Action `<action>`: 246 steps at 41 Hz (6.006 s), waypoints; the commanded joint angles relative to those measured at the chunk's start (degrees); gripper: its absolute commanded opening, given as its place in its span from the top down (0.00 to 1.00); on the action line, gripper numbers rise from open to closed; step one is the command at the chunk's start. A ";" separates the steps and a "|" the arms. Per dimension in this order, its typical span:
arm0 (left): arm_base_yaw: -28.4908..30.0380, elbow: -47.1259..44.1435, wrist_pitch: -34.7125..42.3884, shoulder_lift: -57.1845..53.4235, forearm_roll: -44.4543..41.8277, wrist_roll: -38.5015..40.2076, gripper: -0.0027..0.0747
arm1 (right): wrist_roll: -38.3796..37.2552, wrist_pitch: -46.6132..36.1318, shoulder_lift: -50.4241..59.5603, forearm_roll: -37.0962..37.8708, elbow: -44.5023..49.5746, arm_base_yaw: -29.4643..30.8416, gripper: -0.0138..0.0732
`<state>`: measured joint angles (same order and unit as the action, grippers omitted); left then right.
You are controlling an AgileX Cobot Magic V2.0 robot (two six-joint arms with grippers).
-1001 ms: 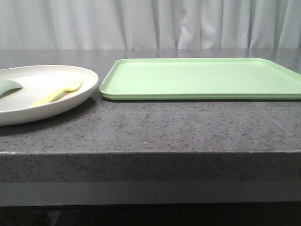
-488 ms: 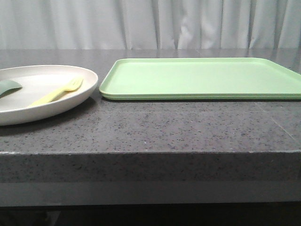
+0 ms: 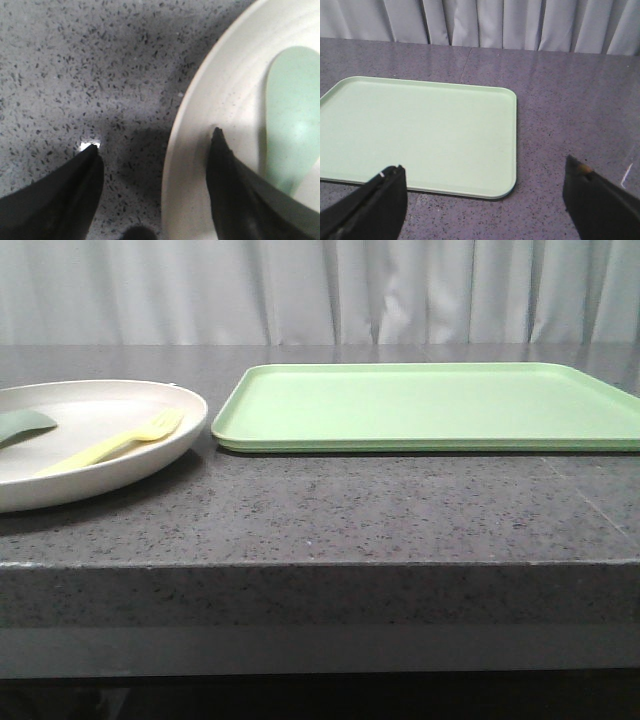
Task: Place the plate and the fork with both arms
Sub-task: 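Lower the left gripper and pinch the cream plate's rim, then lift the plate with the left gripper and set it onto the green tray, then open the left gripper and raise it away from the plate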
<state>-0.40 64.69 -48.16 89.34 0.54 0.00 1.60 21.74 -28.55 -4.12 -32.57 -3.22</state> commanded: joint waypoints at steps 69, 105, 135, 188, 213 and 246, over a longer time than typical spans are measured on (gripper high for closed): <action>9.77 6.54 0.17 -2.14 21.37 -5.69 0.99 | 0.24 -4.34 -0.55 0.31 -1.72 0.15 0.09; 4.08 8.31 4.43 -0.85 34.69 -7.61 0.99 | 0.24 -4.65 -0.55 0.31 -1.72 0.15 0.09; -19.43 39.69 3.77 23.35 35.08 3.41 0.99 | 0.24 -4.65 -0.55 0.31 -1.72 0.15 0.09; -24.86 49.27 3.86 32.24 32.23 8.96 0.68 | 0.24 -4.77 -0.55 0.31 -1.72 -1.67 0.09; -20.73 65.56 -17.75 31.13 24.47 5.73 0.73 | 0.24 -4.82 -0.55 0.31 -1.72 -1.67 0.09; -19.28 51.12 -20.89 15.67 0.34 4.91 0.99 | 0.24 -4.82 -0.55 0.31 -1.72 -1.67 0.09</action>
<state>-21.25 117.95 -71.73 111.78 3.09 4.48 1.60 21.64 -28.55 -4.12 -32.57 -4.85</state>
